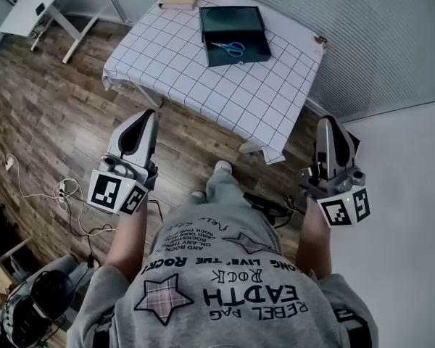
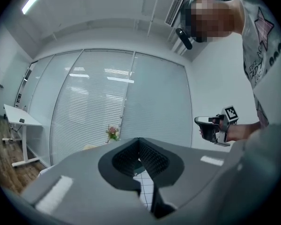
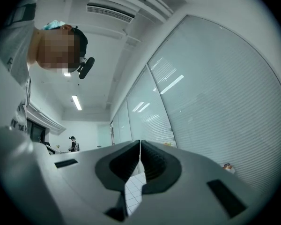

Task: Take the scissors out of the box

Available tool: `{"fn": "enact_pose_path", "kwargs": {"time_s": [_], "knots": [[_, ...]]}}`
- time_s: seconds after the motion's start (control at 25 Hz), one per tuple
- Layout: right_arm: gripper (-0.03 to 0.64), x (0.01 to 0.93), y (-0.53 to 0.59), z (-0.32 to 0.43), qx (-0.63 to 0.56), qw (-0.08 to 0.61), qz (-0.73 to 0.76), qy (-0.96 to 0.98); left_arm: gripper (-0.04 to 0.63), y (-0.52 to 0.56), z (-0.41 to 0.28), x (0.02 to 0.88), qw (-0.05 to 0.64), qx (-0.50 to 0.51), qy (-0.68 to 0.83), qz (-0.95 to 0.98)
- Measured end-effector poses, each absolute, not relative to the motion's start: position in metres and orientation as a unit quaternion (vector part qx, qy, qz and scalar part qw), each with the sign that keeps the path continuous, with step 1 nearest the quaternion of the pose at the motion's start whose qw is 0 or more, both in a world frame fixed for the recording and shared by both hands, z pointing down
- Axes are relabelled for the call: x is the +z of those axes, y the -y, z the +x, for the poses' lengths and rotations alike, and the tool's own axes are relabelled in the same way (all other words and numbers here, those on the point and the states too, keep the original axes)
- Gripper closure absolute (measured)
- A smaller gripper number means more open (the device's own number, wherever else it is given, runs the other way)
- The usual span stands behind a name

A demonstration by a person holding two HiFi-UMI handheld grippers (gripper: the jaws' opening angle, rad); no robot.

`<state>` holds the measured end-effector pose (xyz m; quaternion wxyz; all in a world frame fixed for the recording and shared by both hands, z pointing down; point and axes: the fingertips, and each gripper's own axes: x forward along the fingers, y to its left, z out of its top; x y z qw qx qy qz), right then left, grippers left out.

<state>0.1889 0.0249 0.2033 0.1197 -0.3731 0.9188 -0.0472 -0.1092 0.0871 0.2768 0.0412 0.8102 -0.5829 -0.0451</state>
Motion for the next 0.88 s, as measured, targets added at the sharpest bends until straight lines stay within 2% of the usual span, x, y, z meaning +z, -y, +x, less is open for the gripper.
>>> {"fn": "enact_pose_path", "kwargs": {"time_s": [0.48,0.88], "knots": [[0.601,0.205,0.057,0.212,-0.054,0.128,-0.331,-0.933,0.586,-0.026,-0.077,0.273,0.031,-0.05,0.608,0.792],[0.601,0.217,0.09,0.21,-0.071,0.13,-0.319,-0.936,0.586,0.0,-0.08,0.282,0.04,-0.044,0.62,0.782]]}}
